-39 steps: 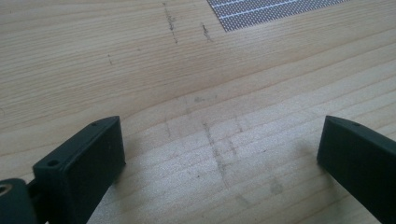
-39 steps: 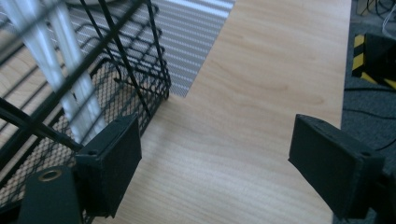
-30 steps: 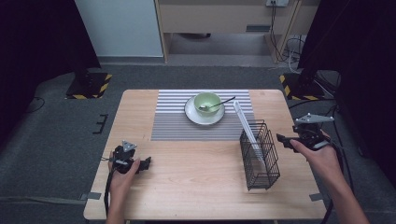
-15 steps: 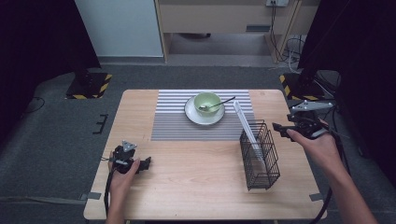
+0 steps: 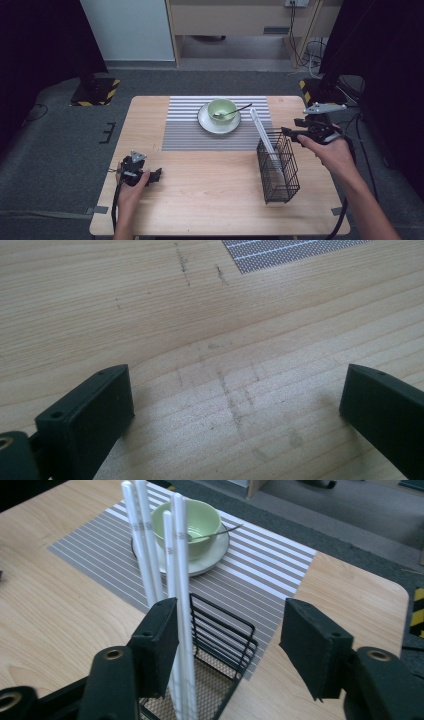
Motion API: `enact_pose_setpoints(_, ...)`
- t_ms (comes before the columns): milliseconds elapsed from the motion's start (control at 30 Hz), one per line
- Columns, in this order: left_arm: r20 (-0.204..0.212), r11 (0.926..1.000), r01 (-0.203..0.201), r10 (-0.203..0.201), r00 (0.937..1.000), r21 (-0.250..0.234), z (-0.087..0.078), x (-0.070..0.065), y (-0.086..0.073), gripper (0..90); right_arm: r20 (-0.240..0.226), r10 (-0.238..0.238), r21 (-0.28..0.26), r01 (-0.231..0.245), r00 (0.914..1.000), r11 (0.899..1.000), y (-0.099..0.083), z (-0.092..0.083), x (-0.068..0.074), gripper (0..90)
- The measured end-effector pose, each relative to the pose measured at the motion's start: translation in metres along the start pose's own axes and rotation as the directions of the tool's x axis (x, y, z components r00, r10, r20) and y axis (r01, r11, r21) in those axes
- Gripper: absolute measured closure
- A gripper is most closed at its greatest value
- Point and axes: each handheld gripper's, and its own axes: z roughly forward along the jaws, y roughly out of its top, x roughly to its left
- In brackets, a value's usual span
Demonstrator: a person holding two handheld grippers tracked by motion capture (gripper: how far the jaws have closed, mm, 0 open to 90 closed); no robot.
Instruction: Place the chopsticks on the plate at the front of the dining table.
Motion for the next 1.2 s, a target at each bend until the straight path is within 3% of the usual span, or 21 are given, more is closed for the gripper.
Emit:
enact_pose_setpoints(267,0.0,1.0,0.0,0.0,1.0,0.0,0.0,0.0,0.0,0.0,-0.051,-0.021,-0.04,0.018,0.9985,0.999,0.008,0.011,0.014,56.6)
enact_pose_setpoints(600,0.0,1.0,0.0,0.0,1.0,0.0,0.0,0.0,0.0,0.0,-0.065,-0.043,-0.076,0.038,0.9969,0.996,0.016,0.029,0.035,70.3)
enact_pose_setpoints(967,0.0,1.0,-0.002,0.002,1.0,-0.001,0.0,0.0,0.0,0.0,-0.054,-0.059,-0.071,0.055,0.9968,0.996,0.018,0.054,0.048,73.5)
enact_pose_setpoints(1200,0.0,1.0,-0.001,0.001,1.0,-0.001,0.0,0.0,0.0,0.0,-0.024,-0.047,-0.07,0.046,0.9986,0.997,0.018,0.064,0.052,71.9)
